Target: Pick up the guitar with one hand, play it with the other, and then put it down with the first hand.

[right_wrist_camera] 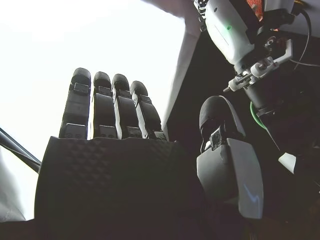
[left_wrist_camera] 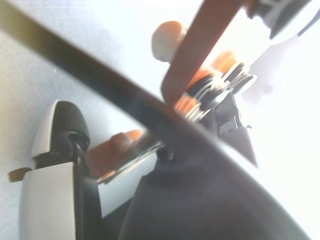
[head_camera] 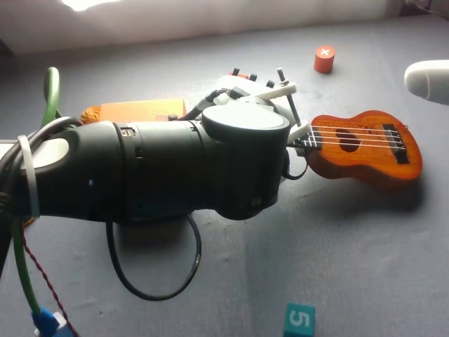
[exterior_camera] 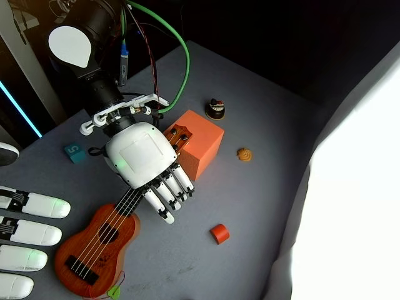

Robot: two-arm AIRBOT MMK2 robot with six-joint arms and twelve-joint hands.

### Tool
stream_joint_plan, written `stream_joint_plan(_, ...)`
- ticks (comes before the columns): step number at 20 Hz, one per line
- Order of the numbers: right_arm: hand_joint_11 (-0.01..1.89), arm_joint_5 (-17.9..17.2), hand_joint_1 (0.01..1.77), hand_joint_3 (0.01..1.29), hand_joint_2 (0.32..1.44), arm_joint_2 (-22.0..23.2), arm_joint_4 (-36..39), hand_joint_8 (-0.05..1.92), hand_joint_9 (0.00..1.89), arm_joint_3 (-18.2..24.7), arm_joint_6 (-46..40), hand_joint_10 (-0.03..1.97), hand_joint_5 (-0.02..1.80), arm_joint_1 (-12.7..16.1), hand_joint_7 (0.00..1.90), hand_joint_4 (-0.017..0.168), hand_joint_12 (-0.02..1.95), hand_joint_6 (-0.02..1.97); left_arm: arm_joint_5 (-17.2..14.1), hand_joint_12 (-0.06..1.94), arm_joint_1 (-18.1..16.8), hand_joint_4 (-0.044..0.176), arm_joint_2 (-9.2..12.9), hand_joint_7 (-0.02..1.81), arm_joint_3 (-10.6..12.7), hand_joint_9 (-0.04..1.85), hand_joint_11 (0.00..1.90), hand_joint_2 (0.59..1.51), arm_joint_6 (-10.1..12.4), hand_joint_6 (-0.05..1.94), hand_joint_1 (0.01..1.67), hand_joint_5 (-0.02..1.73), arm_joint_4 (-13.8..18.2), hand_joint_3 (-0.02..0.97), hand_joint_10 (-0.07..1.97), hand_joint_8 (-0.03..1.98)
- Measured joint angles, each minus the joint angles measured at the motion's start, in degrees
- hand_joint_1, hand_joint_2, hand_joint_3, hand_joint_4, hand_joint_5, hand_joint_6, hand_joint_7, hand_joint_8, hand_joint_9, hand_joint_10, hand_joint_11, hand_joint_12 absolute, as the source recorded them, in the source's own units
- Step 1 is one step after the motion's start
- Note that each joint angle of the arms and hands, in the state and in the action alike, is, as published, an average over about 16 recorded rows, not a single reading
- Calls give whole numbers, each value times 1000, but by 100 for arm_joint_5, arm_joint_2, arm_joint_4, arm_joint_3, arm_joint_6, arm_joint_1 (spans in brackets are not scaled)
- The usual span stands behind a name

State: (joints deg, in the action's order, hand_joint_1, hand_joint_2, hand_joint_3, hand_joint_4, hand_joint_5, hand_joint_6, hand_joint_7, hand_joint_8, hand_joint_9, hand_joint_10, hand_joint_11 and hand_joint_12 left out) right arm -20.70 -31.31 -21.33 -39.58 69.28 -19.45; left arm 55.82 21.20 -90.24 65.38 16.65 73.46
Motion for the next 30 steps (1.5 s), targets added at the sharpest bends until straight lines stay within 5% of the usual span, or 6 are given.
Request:
stream_joint_plan(5,20,3,72,17,1293,0,0,14,13,3,3,6,21,8,32,-3,2,30,-22,1779,3,2,-17,639,-32,662,576,1061,22,1329,1025,584,-1,8,1593,1519)
stream_joint_plan(10,20,5,75,17,1293,0,0,14,13,7,16,6,21,15,34,-3,2,30,-67,1917,-20,17,39,991,-177,1041,1040,1063,29,1866,1172,910,-71,8,1926,1936)
stream_joint_plan(17,20,-3,76,17,1293,4,566,14,15,-102,-487,6,21,-3,40,-2,3,30,-118,1918,-223,32,313,1374,-575,1466,1490,1085,-96,1924,1362,1278,-359,7,1935,1967)
stream_joint_plan(22,20,-94,74,17,1293,31,2146,14,16,-399,-2114,7,22,-50,43,-1,3,31,-129,1916,-518,37,648,1364,-948,1466,1499,1087,-303,1912,1433,1311,-671,3,1937,1978)
stream_joint_plan(30,19,-436,77,17,1293,112,6078,14,17,-887,-5987,6,21,-134,55,-1,3,31,-235,1912,-977,32,1246,1335,-1459,1433,1471,1088,-597,1892,1468,1295,-1198,-9,1939,1980)
